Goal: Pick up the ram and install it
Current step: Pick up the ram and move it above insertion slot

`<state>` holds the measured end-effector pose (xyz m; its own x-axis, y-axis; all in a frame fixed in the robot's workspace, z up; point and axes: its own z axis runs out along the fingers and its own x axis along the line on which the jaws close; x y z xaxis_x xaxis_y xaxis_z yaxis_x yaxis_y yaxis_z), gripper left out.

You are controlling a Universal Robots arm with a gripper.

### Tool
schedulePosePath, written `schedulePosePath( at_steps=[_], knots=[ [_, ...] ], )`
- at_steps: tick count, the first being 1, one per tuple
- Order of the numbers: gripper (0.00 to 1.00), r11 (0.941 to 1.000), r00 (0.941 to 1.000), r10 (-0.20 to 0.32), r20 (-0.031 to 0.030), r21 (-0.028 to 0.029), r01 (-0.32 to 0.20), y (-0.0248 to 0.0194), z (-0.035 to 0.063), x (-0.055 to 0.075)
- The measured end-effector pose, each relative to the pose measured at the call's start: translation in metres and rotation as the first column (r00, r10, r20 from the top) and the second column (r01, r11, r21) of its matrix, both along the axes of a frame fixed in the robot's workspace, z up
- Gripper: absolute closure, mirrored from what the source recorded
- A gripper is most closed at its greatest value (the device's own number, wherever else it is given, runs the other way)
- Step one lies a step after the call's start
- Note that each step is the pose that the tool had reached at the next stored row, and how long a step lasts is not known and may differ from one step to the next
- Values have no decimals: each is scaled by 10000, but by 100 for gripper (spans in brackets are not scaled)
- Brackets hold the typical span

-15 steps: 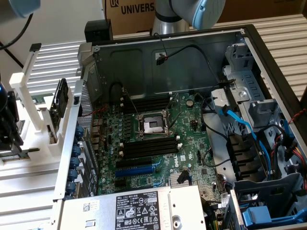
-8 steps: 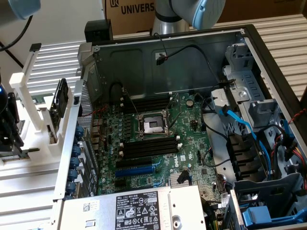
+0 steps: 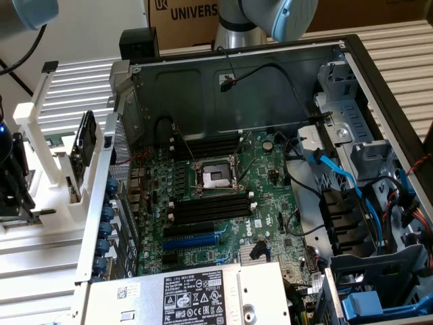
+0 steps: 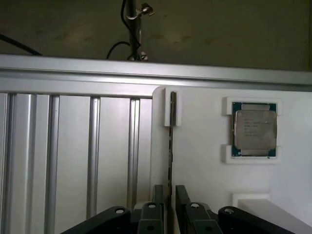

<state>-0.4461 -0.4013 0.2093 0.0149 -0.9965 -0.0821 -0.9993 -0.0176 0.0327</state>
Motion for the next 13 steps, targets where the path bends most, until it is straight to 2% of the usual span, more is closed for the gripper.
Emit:
schedulePosePath(
  at_steps=[5,6,13],
  knots=[
    [75,10000,10000,22,29,0,-22,0,-29,11],
    [75,10000,10000,51,82,0,-51,7,-53,10],
    [75,9999,9998,105,149,1,-105,32,-101,-33]
  ],
)
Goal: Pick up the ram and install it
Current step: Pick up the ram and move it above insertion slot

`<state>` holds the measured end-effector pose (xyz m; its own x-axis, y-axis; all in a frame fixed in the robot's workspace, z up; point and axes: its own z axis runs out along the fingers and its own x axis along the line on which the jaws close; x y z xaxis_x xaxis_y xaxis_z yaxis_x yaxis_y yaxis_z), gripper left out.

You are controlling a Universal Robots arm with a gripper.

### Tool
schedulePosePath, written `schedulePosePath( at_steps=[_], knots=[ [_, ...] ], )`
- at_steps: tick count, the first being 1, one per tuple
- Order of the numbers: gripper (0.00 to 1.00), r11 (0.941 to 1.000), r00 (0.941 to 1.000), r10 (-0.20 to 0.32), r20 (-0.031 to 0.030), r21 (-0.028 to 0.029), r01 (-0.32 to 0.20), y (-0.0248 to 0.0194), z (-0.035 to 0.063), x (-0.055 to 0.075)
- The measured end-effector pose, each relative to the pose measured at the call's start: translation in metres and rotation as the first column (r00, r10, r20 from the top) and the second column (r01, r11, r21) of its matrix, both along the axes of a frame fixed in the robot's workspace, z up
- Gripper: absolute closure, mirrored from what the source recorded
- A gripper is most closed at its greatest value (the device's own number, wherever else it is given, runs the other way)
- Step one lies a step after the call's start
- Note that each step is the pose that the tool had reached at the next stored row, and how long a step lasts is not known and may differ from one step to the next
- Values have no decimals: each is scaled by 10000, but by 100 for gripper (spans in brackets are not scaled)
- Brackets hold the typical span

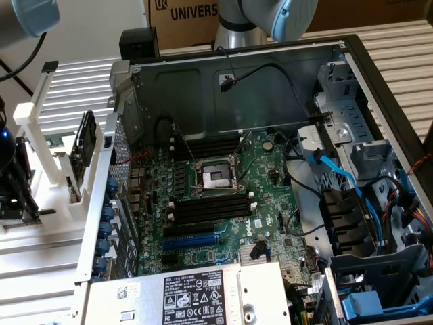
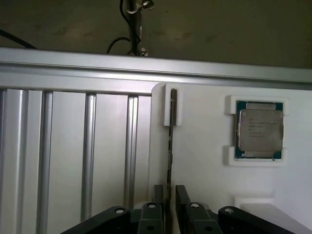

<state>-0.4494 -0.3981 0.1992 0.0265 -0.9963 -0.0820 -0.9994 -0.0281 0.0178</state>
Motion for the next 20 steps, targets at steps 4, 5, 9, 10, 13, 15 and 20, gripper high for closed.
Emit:
schedulePosePath(
  at_steps=[4,5,9,10,13,15,20],
  knots=[
    [75,10000,10000,9,1,-1,-9,6,-1,-1],
    [75,10000,10000,9,1,-1,-9,6,-1,0],
    [75,10000,10000,8,2,-1,-8,3,-4,-1],
    [75,10000,10000,9,3,0,-9,-2,-5,0],
    [75,10000,10000,8,1,-2,-8,-2,-5,-1],
    [75,10000,10000,9,1,-1,-9,-2,-5,0],
    [88,10000,10000,9,1,-2,-9,-2,-5,0]
  ],
)
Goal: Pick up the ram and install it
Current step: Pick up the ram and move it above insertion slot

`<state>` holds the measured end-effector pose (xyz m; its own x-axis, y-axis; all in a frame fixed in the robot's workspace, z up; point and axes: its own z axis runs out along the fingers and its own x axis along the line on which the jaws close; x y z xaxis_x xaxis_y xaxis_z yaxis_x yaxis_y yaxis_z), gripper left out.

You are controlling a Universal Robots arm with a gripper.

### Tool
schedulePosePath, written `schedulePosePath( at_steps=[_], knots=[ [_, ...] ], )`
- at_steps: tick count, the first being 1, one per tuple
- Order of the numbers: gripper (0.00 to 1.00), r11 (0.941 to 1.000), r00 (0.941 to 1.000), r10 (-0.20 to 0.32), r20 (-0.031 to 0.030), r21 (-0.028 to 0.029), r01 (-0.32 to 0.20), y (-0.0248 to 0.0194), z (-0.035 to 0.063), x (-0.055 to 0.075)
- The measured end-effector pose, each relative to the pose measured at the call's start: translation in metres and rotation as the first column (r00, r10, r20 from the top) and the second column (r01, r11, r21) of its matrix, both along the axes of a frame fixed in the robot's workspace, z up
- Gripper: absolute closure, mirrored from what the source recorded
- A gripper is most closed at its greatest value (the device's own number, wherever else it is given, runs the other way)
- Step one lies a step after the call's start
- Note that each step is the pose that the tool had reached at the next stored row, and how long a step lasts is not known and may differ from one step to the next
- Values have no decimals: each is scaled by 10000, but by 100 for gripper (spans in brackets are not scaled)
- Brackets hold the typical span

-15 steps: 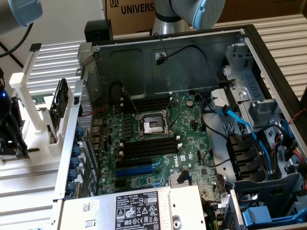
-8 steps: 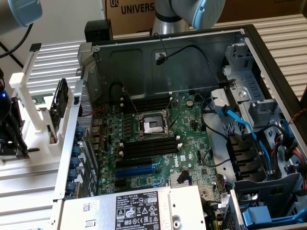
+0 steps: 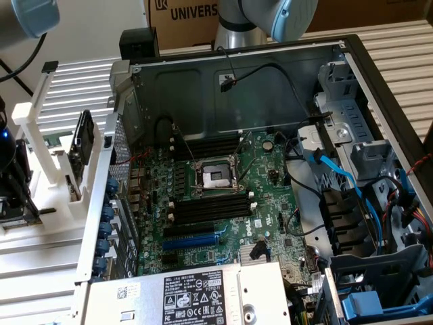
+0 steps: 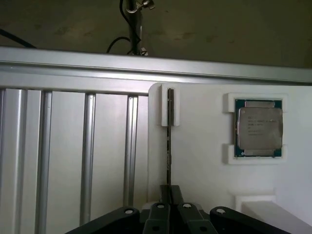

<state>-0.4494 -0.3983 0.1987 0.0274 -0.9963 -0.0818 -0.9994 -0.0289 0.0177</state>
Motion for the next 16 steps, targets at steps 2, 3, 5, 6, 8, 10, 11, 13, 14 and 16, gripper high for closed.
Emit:
schedulePosePath(
  at_steps=[2,3,5,6,8,10,11,13,14,16],
  knots=[
    [88,10000,10000,0,0,0,0,0,0,0],
    [88,10000,10000,0,0,0,0,0,0,0],
    [88,10000,10000,0,0,0,0,0,0,0],
    [88,10000,10000,0,0,0,0,0,0,0],
    [88,10000,10000,0,-1,0,0,0,11,-1],
    [88,10000,10000,-1,0,0,1,0,43,0],
    [88,10000,10000,-1,0,1,1,0,66,0],
    [88,10000,10000,-1,2,1,1,0,119,-1],
    [88,10000,10000,-2,0,0,2,0,153,-1],
    [88,10000,10000,-11,0,0,11,2,213,-5]
  ],
)
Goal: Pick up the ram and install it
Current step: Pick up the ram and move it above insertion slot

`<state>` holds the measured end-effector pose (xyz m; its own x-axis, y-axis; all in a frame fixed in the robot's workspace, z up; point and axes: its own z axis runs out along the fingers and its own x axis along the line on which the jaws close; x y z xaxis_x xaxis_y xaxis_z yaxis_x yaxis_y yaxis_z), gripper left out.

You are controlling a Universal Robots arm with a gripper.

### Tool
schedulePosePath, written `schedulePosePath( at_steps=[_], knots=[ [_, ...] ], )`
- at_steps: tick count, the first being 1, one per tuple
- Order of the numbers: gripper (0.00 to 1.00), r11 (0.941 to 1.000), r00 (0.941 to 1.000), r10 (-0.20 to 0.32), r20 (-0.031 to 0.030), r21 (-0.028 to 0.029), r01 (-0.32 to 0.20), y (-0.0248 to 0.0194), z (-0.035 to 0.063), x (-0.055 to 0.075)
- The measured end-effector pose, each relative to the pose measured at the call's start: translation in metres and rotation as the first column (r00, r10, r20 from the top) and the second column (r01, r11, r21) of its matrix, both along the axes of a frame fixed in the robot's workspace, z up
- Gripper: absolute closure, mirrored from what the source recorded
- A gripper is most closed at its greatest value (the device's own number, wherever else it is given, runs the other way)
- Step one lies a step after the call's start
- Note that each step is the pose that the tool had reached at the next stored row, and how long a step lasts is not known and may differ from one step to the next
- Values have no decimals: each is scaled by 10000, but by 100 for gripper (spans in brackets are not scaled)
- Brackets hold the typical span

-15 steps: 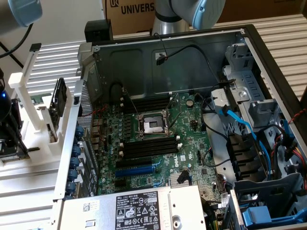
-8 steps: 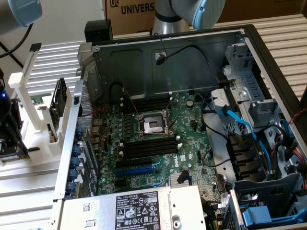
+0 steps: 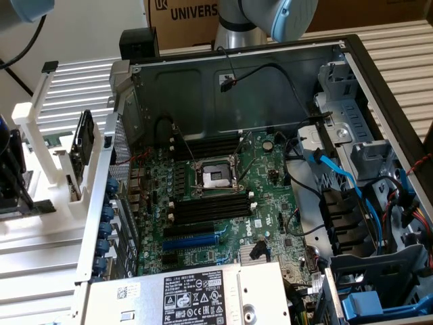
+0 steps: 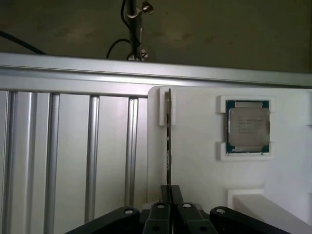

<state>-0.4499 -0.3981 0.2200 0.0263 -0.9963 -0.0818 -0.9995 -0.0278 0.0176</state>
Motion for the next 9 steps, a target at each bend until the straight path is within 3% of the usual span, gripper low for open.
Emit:
schedulePosePath(
  at_steps=[9],
  knots=[
    [88,9999,9999,-137,0,-1,137,2,323,-12]
  ],
)
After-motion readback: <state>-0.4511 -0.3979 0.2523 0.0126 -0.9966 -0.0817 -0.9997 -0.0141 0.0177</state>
